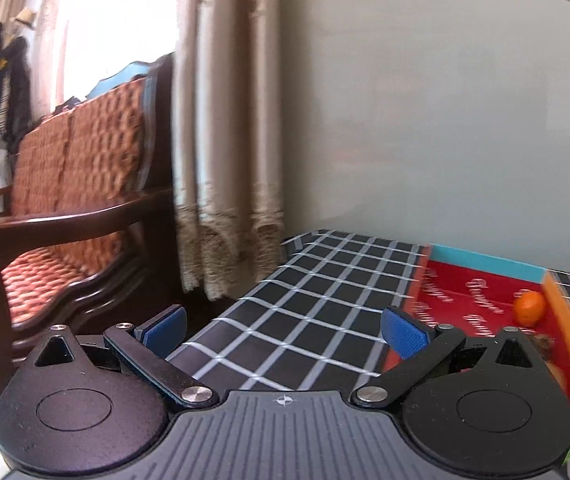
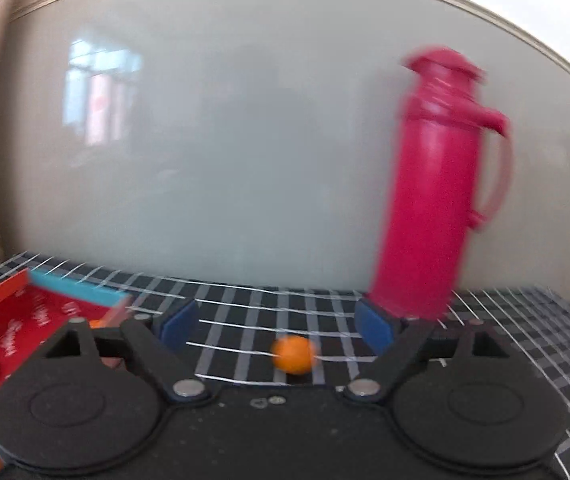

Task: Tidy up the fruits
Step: 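Carry the dark fruit into the red box and open the right tool, then reach the left tool to an orange cut chunk on the table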

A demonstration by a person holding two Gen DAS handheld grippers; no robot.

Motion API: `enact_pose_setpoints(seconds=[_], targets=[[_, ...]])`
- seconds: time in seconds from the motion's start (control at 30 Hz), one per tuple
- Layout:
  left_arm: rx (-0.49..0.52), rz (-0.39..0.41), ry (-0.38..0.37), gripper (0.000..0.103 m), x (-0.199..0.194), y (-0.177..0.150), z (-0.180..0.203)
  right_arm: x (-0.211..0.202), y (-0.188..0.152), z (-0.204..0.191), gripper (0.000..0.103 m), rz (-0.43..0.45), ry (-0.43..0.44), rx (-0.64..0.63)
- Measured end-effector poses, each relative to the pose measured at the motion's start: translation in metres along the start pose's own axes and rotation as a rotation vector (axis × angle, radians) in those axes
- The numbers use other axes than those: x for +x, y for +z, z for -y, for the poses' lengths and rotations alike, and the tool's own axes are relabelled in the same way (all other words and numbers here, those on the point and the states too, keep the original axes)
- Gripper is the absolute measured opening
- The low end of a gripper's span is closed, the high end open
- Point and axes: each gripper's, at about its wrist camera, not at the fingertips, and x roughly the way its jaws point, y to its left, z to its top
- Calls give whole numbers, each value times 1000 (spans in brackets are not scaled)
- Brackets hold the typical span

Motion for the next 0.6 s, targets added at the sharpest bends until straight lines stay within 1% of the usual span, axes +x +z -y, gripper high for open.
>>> enact_pose_setpoints(seconds=[0.03, 0.1, 0.23, 0.3, 0.4, 0.47, 0.6], targets=[[4, 5, -17, 103, -2, 1, 6, -2, -2, 12, 85, -8, -13, 27], [15, 8, -50, 103, -8, 2, 21, -7, -7, 33, 93, -17, -38, 71], [41, 17, -100, 103, -18, 0, 51, -18, -12, 63, 94, -20, -60, 83], [57, 10, -141, 103, -22, 0, 66, -21, -12, 75, 94, -13, -72, 93], [73, 31, -214, 103, -34, -2, 87, -23, -14, 94, 94, -22, -83, 133], [93, 45, -250, 103, -42, -3, 102, -24, -15, 107, 94, -27, -90, 156], [133, 62, -327, 103, -54, -6, 129, -27, -17, 122, 94, -25, -108, 165]])
